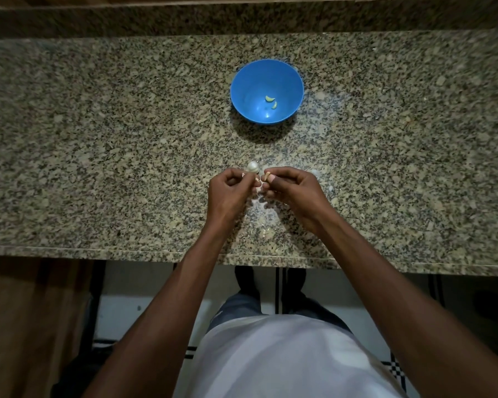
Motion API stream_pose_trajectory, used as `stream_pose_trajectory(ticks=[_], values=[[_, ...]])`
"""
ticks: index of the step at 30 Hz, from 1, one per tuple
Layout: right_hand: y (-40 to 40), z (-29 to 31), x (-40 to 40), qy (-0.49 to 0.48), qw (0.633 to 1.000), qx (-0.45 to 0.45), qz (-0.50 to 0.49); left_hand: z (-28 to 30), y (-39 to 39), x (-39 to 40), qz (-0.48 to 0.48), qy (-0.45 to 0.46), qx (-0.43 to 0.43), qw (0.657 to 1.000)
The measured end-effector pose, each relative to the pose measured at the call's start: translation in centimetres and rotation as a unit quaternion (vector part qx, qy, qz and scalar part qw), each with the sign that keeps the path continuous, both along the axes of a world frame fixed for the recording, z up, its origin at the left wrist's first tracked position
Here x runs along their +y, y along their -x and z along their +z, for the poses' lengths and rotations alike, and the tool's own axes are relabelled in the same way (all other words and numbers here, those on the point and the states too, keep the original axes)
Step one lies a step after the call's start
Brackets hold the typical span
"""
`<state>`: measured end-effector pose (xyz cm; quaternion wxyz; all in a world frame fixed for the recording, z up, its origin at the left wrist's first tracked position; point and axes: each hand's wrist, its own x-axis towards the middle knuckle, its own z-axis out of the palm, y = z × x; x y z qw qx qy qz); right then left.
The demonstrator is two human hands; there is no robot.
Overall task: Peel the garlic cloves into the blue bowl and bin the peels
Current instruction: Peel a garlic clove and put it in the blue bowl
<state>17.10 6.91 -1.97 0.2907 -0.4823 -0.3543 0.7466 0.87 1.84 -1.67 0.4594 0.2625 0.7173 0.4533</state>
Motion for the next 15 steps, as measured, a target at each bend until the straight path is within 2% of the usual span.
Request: stream_pose_trajectory(ticks=[4, 8, 10, 12, 15], values=[[-0.5, 0.3, 0.5, 0.022, 0.999, -0.035, -0.003, -0.2, 0.4, 0.0, 0.019, -0.014, -0.059, 0.998], [-1.4, 0.9, 2.9, -0.07, 0.987, -0.145, 0.031, -0.4, 0.4, 0.0, -0.012, -0.009, -0.036, 0.999], [-1.8, 0.9, 5.1, -0.171, 0.951, -0.251, 0.053, -0.6, 0.3, -0.1, -0.027, 0.0, -0.017, 0.999], [-1.9, 0.7, 7.2, -0.265, 0.892, -0.354, 0.096, -0.7, 0.2, -0.2, -0.043, 0.015, 0.014, 0.999], [-1.8, 0.5, 8.8, -0.313, 0.833, -0.426, 0.165, -0.7, 0.0, -0.3, -0.08, 0.03, 0.081, 0.993]])
